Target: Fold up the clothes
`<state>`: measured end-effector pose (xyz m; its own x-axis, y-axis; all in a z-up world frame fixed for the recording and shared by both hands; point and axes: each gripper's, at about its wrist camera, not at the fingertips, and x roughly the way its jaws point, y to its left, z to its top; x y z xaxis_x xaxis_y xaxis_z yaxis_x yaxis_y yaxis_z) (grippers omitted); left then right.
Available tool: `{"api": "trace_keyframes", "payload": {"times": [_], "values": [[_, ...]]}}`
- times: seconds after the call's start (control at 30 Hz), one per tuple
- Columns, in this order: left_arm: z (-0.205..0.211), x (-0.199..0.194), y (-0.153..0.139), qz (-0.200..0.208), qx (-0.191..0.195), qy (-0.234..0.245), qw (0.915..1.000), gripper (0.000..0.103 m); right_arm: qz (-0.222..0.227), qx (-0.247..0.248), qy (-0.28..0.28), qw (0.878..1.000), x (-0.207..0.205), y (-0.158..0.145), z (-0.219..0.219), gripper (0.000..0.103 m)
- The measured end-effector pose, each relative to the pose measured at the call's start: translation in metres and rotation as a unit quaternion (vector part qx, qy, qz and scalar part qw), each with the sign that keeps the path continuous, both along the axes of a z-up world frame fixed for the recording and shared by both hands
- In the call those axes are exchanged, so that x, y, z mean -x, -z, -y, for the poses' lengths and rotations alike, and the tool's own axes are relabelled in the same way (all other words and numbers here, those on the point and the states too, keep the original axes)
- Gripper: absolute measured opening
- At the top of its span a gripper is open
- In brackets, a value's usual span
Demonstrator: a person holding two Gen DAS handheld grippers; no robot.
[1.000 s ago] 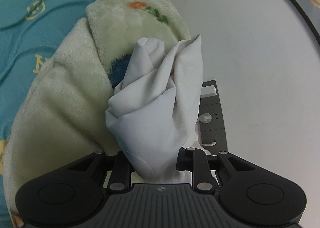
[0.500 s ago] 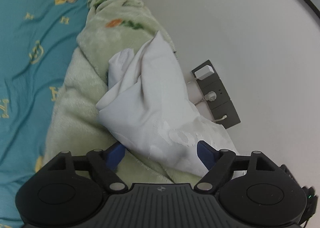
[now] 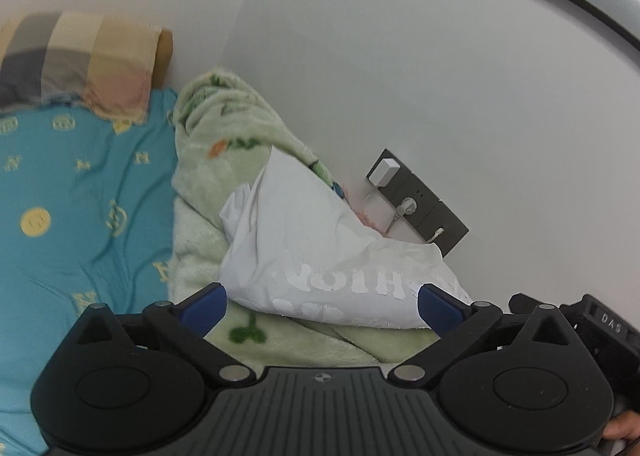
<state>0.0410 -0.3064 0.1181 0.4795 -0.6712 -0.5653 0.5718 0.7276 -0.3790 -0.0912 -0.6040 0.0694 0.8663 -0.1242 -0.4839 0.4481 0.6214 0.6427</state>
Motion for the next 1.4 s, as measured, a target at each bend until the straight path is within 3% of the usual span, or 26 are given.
{"api": "trace_keyframes", "payload": {"times": [0.4, 0.7, 1.1, 1.3, 1.4], "values": [[-0.047, 0.081, -0.045, 0.1, -0.028, -0.003, 0.9946, 0.103, 0.012, 0.143, -0.025, 0.989, 0.049, -0.056, -0.072, 0.085], [-0.081, 0.129, -0.055, 0.165, -0.054, -0.032, 0.9842, 0.103, 0.032, 0.215, -0.023, 0.976, 0.089, -0.067, -0.12, 0.085], [-0.116, 0.168, -0.015, 0.178, -0.058, -0.028, 0.9819, 0.103, 0.063, 0.289, -0.02, 0.955, 0.108, -0.042, -0.168, 0.085], [-0.129, 0.167, -0.004, 0.175, -0.049, -0.024, 0.9831, 0.103, 0.051, 0.318, -0.022, 0.946, 0.101, -0.029, -0.185, 0.085], [-0.132, 0.165, -0.004, 0.173, -0.046, -0.023, 0.9835, 0.103, 0.041, 0.316, -0.019, 0.948, 0.096, -0.022, -0.188, 0.085]]}}
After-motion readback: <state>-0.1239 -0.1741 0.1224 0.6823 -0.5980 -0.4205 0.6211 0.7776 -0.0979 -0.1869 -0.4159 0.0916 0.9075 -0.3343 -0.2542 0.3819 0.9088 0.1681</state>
